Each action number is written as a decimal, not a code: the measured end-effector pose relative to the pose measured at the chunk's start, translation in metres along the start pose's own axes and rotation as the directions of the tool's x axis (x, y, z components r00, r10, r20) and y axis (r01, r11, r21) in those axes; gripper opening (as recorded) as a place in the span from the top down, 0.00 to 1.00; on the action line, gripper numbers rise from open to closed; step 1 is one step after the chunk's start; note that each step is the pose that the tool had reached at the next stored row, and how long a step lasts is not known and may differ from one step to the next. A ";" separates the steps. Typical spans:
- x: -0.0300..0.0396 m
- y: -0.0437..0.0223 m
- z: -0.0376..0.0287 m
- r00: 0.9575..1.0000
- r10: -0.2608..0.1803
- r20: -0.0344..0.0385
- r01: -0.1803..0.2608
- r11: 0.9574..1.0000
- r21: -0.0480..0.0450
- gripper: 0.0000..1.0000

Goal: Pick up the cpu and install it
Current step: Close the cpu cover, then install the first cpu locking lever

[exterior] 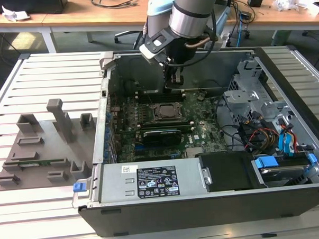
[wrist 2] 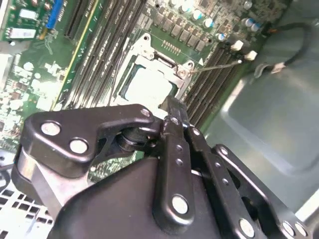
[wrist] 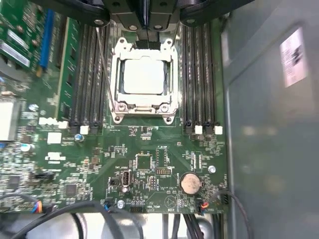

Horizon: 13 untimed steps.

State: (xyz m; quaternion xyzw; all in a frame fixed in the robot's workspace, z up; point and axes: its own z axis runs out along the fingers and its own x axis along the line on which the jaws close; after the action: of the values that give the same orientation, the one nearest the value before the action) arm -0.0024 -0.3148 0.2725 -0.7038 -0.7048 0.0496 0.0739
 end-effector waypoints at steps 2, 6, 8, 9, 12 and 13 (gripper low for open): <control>0.0000 -0.0001 -0.0004 1.000 0.000 0.000 0.000 1.000 0.000 0.89; 0.0000 -0.0001 -0.0005 1.000 0.000 -0.001 0.000 1.000 0.000 0.89; 0.0000 -0.0001 -0.0005 1.000 0.000 -0.001 0.000 1.000 0.000 0.89; 0.0000 -0.0001 -0.0005 1.000 0.000 -0.001 0.000 1.000 0.000 0.89; 0.0000 -0.0001 -0.0004 1.000 -0.001 0.002 0.001 1.000 -0.031 0.89; 0.0000 -0.0001 -0.0003 1.000 -0.002 0.003 0.002 0.998 -0.068 0.89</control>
State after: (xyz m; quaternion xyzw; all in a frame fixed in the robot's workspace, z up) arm -0.0024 -0.3148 0.2728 -0.7052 -0.7068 0.0264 0.0488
